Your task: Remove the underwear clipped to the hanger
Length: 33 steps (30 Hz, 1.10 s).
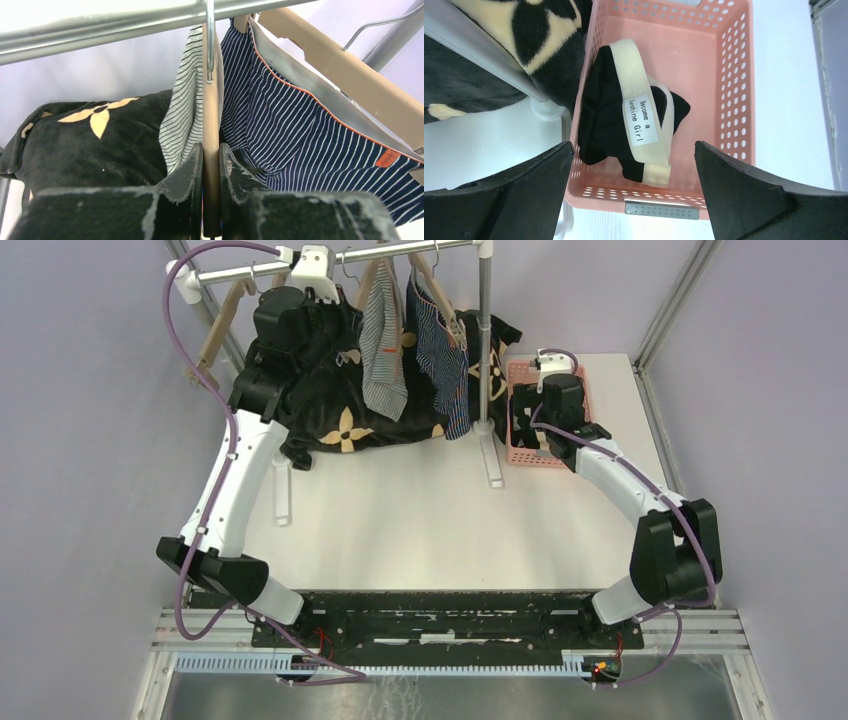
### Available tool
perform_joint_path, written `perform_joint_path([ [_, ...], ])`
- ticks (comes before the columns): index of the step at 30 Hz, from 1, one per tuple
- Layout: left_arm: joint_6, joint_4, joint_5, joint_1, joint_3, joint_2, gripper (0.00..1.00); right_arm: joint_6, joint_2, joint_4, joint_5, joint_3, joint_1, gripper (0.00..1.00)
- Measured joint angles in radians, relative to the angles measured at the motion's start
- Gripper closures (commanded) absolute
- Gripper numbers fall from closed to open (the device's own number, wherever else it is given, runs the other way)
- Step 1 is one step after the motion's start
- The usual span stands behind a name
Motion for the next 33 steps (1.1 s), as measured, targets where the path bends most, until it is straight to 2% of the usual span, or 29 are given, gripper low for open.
perform_joint_path([
  [8,0.000,0.061,0.005,0.000,-0.037,-0.007,0.97,-0.014,-0.114,0.054,0.004,-0.066,0.000,0.00],
  [15,0.000,0.247,0.003,0.000,-0.237,-0.120,0.97,-0.015,-0.133,0.060,-0.009,-0.066,0.000,0.00],
  [21,0.000,0.357,-0.002,0.000,-0.324,-0.191,0.97,-0.016,-0.134,0.059,-0.027,-0.066,0.000,0.00],
  [33,-0.001,0.260,-0.004,0.000,-0.326,-0.267,0.97,-0.018,-0.216,0.050,-0.038,-0.080,0.011,0.00],
])
